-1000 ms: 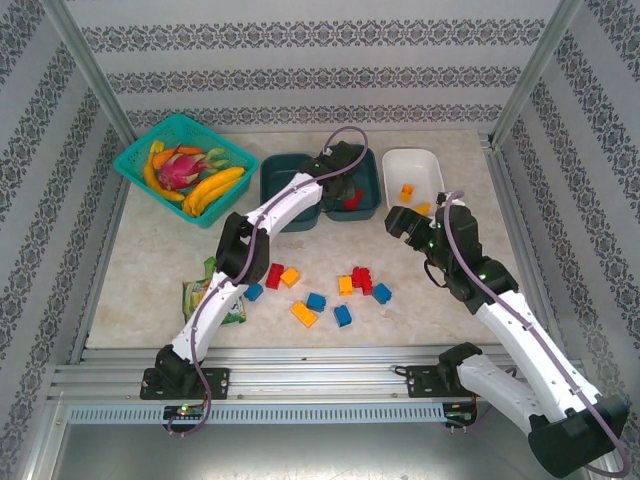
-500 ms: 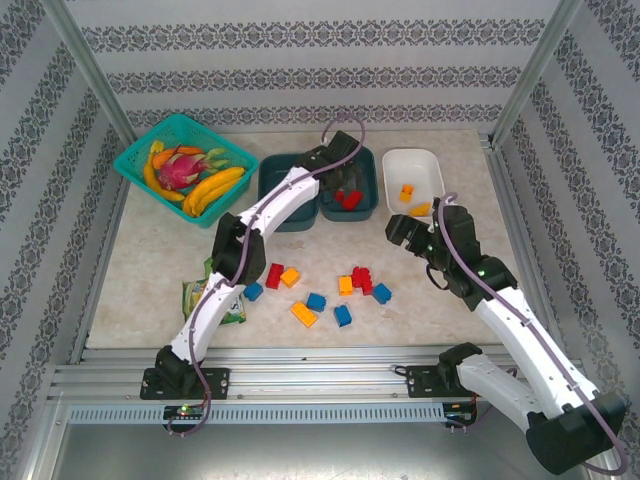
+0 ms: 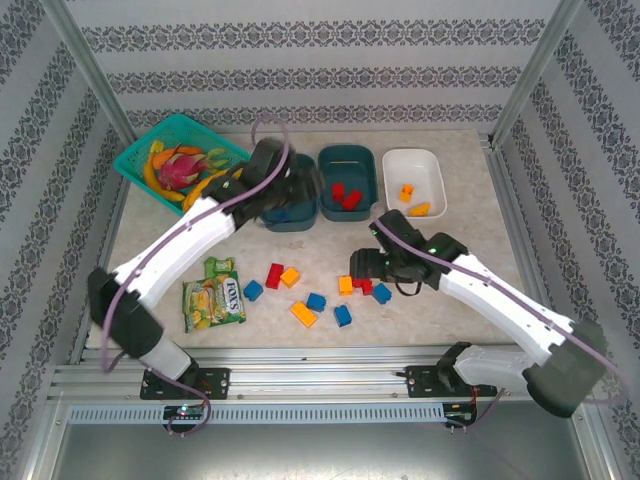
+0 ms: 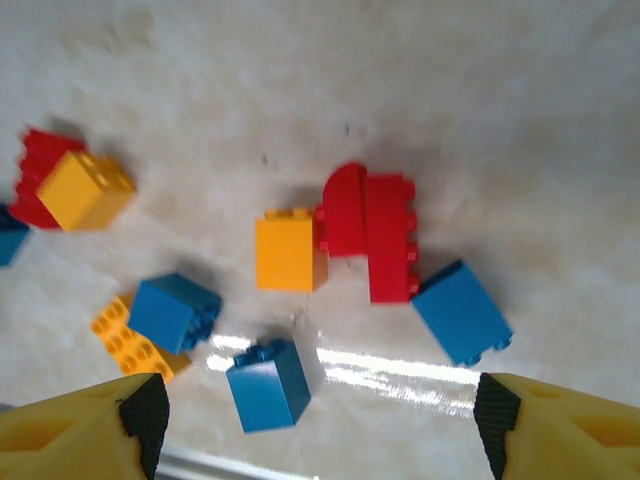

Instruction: Sort the legos into containers by color

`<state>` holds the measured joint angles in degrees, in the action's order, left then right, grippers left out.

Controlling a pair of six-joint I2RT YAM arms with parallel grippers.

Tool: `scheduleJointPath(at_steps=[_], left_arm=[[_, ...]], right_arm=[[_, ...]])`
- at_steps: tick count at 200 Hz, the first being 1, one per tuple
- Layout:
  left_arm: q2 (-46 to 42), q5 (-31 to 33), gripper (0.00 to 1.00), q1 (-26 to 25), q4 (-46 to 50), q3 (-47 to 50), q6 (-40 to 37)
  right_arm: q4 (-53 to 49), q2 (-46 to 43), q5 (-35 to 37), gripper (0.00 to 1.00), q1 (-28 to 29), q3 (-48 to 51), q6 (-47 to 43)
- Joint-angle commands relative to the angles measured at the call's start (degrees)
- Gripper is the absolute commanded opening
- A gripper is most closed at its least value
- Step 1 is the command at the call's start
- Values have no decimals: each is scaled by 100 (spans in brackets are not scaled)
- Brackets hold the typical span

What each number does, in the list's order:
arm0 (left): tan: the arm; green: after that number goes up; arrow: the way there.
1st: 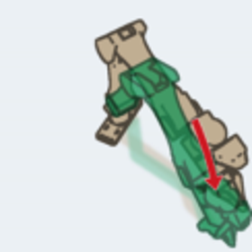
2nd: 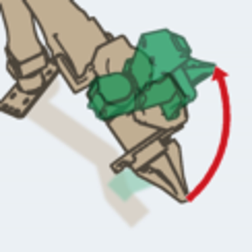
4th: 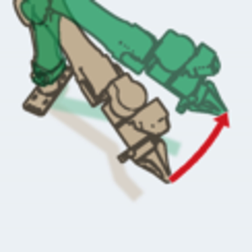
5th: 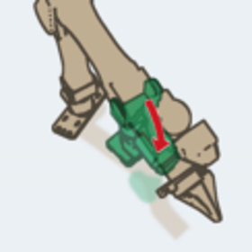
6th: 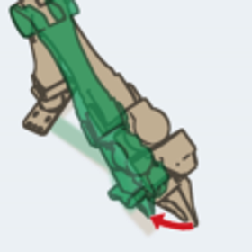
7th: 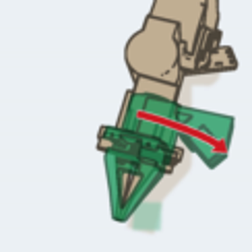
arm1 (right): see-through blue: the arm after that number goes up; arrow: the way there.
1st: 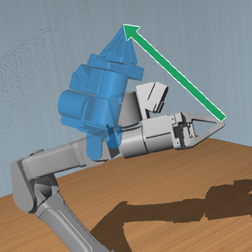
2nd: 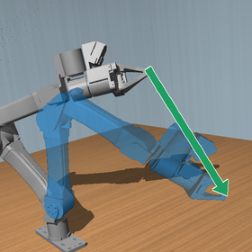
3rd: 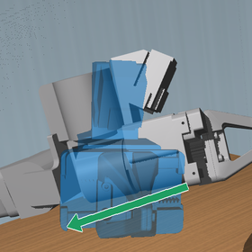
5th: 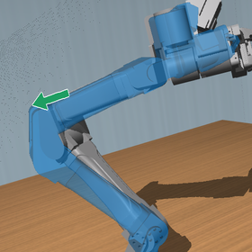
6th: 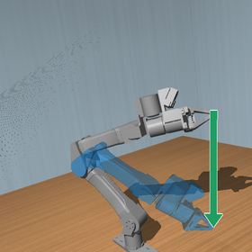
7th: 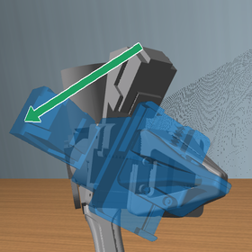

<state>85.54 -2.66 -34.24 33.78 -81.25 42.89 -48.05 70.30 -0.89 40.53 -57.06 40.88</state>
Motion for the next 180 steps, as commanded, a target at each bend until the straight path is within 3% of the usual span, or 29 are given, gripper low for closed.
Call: scheduleJointPath(at_steps=[1,31,64,119,180], left_arm=[[-1075,-564,74,-78,-467,1624,282],[-2547,-694,74,-131,-52,2909,503],[-3481,-540,76,-127,385,3285,554],[-3701,-535,76,-127,471,3195,536],[-3827,-482,76,-127,534,3148,586]], right_arm=[[-343,548,-294,83,313,-226,551],[-82,1348,-548,81,626,-413,1167],[548,1991,-744,68,622,-281,1759],[622,2821,-354,64,481,-508,1672],[701,3272,-13,52,241,-760,1049]])
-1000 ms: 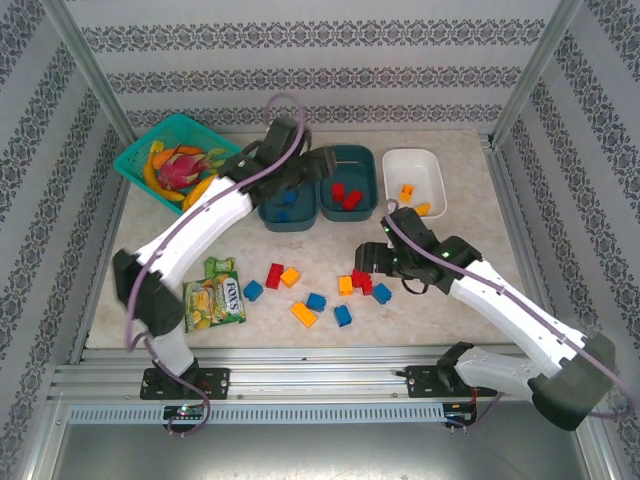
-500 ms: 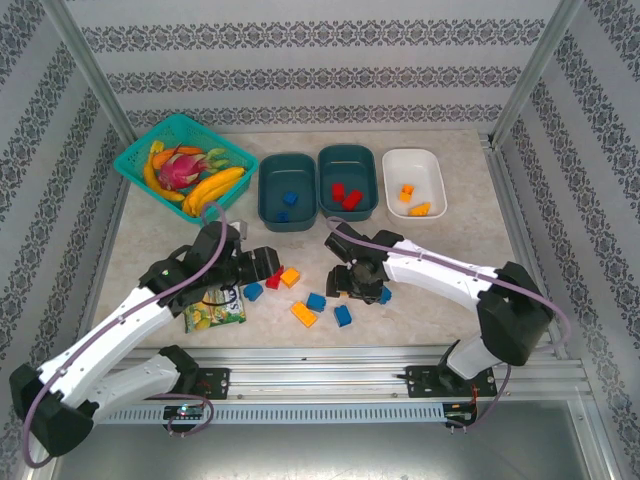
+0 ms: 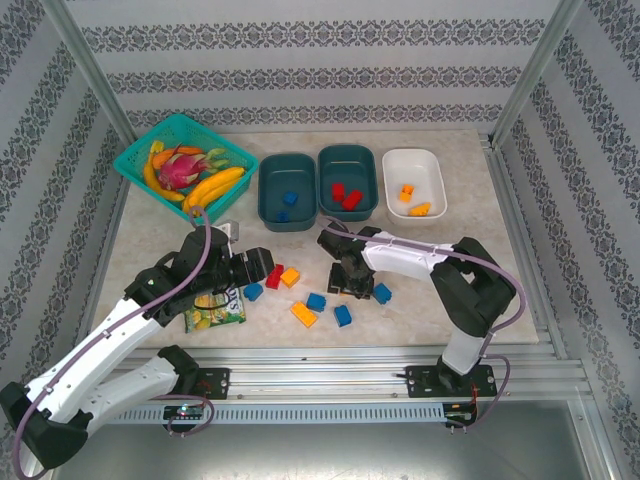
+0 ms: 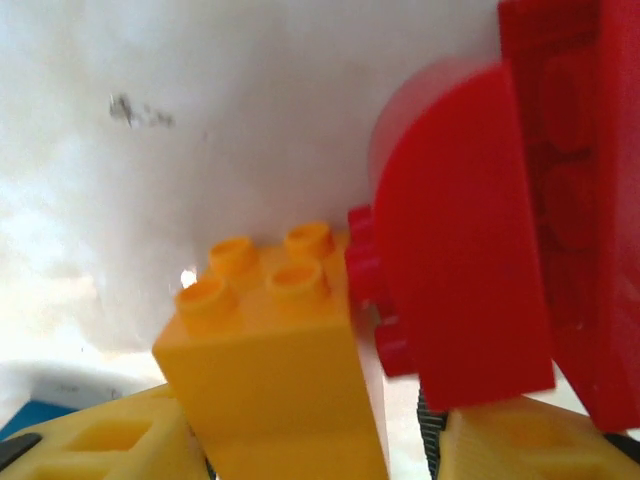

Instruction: Sort the legos into containers by color

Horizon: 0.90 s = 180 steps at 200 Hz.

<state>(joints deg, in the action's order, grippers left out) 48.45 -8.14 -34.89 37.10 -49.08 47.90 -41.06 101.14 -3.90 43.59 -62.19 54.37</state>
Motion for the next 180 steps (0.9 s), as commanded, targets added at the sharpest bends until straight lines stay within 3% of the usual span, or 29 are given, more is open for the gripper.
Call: scheduleJointPath(at_steps=[1,68,124,153,180], left_arm=[[-121,67,76,-61,206,-68,87],[-63,78,76,-61,136,-67,114],[471,-118,75,-71,-279,-391,-3],[1191,-387,75,-104,-730,-811,-144],[1907,-562,75,-132,-1223,-1211,-133]], right_arm=[[2,196,296,52,-68,-252,-311],[-106,147,157,25,-4,-477,-447],[-773,-913,73,20,34,-805,-316],[-1158,-1323,338,20,-612,-1332,-683],[-1102,-1318,449,20,-1760,-1632,-1248]])
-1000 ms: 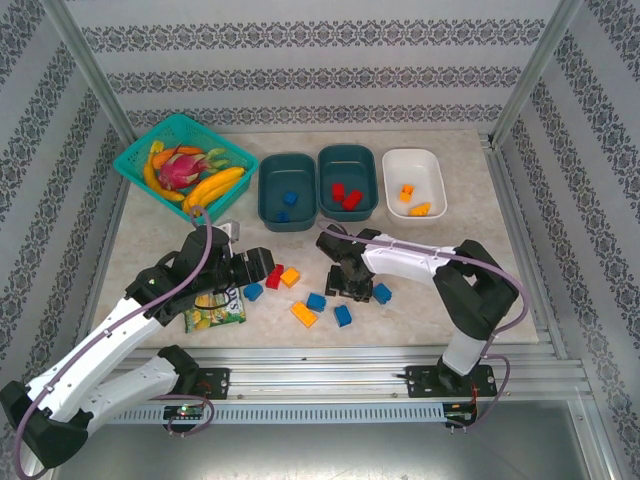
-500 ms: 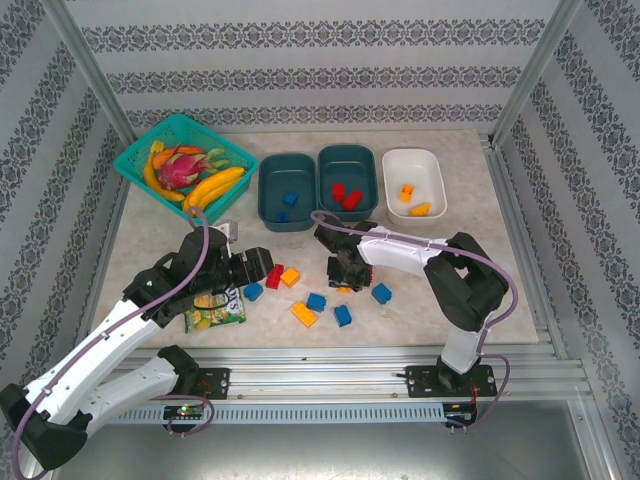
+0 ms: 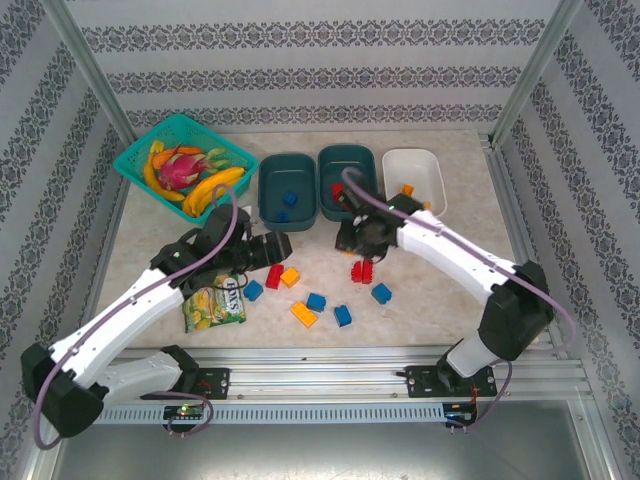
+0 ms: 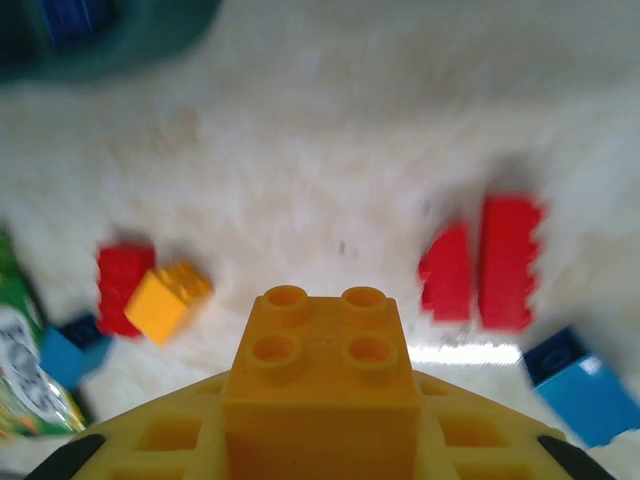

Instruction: Sort the legos into containers by color

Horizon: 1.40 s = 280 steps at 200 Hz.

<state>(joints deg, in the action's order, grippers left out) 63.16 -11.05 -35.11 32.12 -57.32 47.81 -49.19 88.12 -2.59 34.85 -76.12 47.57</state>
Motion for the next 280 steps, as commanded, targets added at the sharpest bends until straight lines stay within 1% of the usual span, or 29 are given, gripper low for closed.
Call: scheduleJointPath(at_steps=[1,19,29,45,62,92,115,153,164,199,226,244,261,280], left_arm=[[461,-278,75,-110,-747,-404,-124],[927,-367,75,-114,-1109,-676,-71],[1214,-434,75,-119,-1249,-904,-69],[1688,-510,75,-143,-1348,-1352,-129],[2124,-519,75,-171,-1430,-1771,-180],[2759,-505,75,-171,-1469,-2327,-204],[3144,-497,75,-180,-1449,-2649,-259],[3456,-407,75,-190,-1305,-2921,-334],[3449,-369,75,-197,-1305,-2896,-309],[3321,-293,75,-198,-1231,-2775,-294],[3135,-107,75,-198,-970,-2701,-255],[2947,174,75,-198,-461,-2684,-134],[2668,616,75,-189,219,-2550,166],[2240,858,75,-180,717,-2096,530]], right_arm=[[-274,-6,315,19,-933,-243,-584],[1,256,265,19,-1698,-432,-845],[117,551,278,19,-2125,-693,-976],[223,1120,387,19,-2570,-1186,-1118],[240,1814,468,18,-2911,-1771,-1173],[69,3015,612,18,-3248,-2820,-1197],[-254,3855,628,19,-3386,-3682,-1137],[-711,4741,736,21,-3456,-4798,-1088],[-823,4920,706,24,-3455,-5029,-1083],[-854,5135,522,36,-3437,-5300,-1113],[-997,5049,479,51,-3389,-5451,-1153],[-964,4746,494,58,-3315,-5378,-1215],[-819,4272,500,63,-3211,-5148,-1313],[-606,3635,459,66,-3072,-4659,-1384]])
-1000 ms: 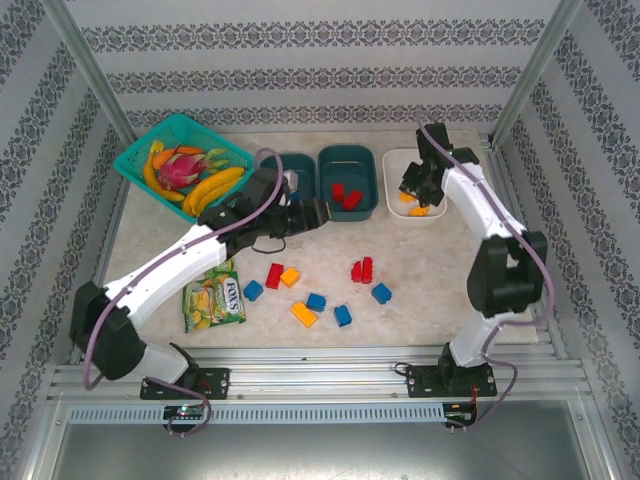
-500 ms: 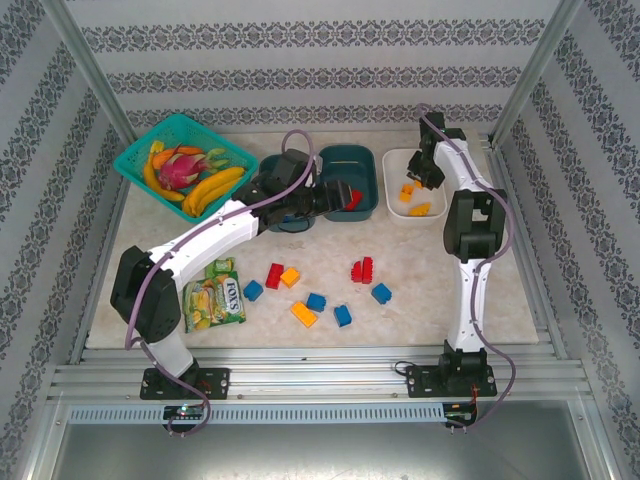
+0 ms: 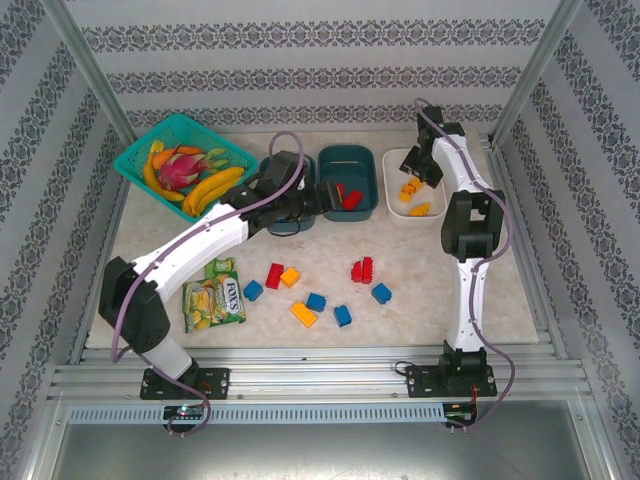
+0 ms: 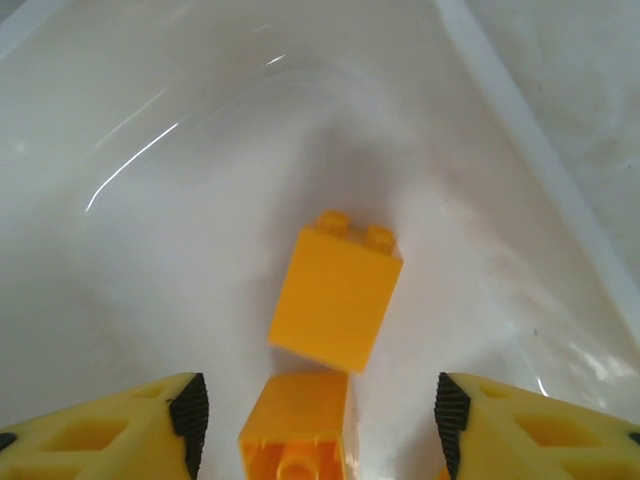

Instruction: Sort the legos into containers by color

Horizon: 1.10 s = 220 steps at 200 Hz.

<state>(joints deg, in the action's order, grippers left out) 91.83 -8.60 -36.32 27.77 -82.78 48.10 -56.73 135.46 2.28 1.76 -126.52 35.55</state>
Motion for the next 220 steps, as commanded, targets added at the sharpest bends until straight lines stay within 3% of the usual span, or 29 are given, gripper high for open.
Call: scheduleJointPath(at_steps=[1,35,75,99,120,142,174,220], left_arm=[[-652,631,75,-60,1187,480,518],[-1445,1227,73,-64,2403,1488,1653],[-1893,1319,74,0,2465,2418,2428],[-1769,1184,78,26,2484,2703,3087],[-1774,1158,82,88,2196,2962,3769],[-1613,1177,81,173,1953,2996,4242],[-1155,1014,78,263,1692,2961,4454],[-839,912,78,372,1484,3201,4650]], right_arm=[[168,-1139,-32,66,246,417,-185],[1847,-3121,-450,68,1022,2848,-665],[3831,-5091,-1744,71,2360,5889,-1088],[4239,-5854,-1828,72,3092,7088,-920],[4505,-6287,-2002,72,3472,7670,-751],[4689,-6475,-2384,74,3742,7986,-870],[5404,-6700,-2802,77,4014,8475,-1313],[6254,-7079,-2642,98,4307,9021,-1840]])
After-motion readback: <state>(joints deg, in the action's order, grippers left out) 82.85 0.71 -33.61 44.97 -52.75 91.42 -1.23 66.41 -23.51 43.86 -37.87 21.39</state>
